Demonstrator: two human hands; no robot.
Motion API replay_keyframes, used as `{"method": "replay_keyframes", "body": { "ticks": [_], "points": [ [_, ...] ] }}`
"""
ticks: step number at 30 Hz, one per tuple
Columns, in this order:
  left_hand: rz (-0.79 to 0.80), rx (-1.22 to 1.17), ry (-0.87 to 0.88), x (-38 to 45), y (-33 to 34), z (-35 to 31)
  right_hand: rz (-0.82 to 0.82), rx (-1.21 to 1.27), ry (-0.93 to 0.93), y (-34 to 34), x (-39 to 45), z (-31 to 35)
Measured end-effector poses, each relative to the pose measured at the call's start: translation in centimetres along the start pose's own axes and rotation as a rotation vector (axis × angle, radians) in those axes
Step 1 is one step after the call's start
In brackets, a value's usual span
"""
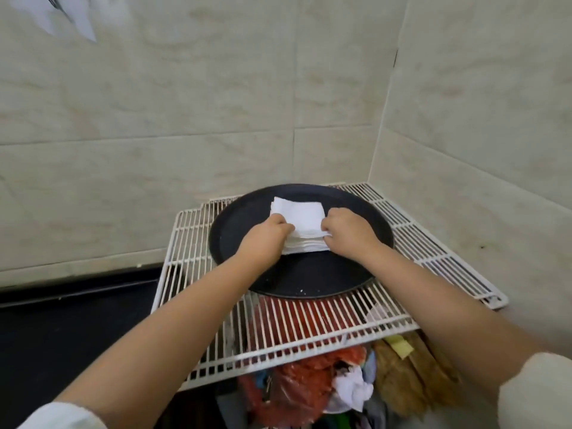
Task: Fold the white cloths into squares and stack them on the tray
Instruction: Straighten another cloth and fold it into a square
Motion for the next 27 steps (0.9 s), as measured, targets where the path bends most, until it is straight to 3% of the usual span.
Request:
{"method": "replay_keyframes", "body": {
  "ticks": [9, 20, 27],
  "points": [
    [-0.032, 0.205, 0.092, -1.2, -0.3, -0.8, -0.049, 0.004, -0.107, -0.2, -0.8, 0.1],
    [0.099, 0.242, 0.035, -1.0, 0.7, -0.3, 0.142, -0.096, -0.109, 0.0, -1.5, 0.5],
    [-0.094, 0.286, -0.153, -2.3, -4.1, 3.4, -0.008, 0.028, -0.103, -3.3, 1.6, 4.2]
  ]
}}
Point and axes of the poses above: each hand's wrist, its own x-axis towards the middle knuckle, its own y-axis out of the palm, z = x × y, the point moved 7 cm from there along x, towards the middle knuckle, and after that the axes turned 9 degrees about -z, right-handed, at the moved point
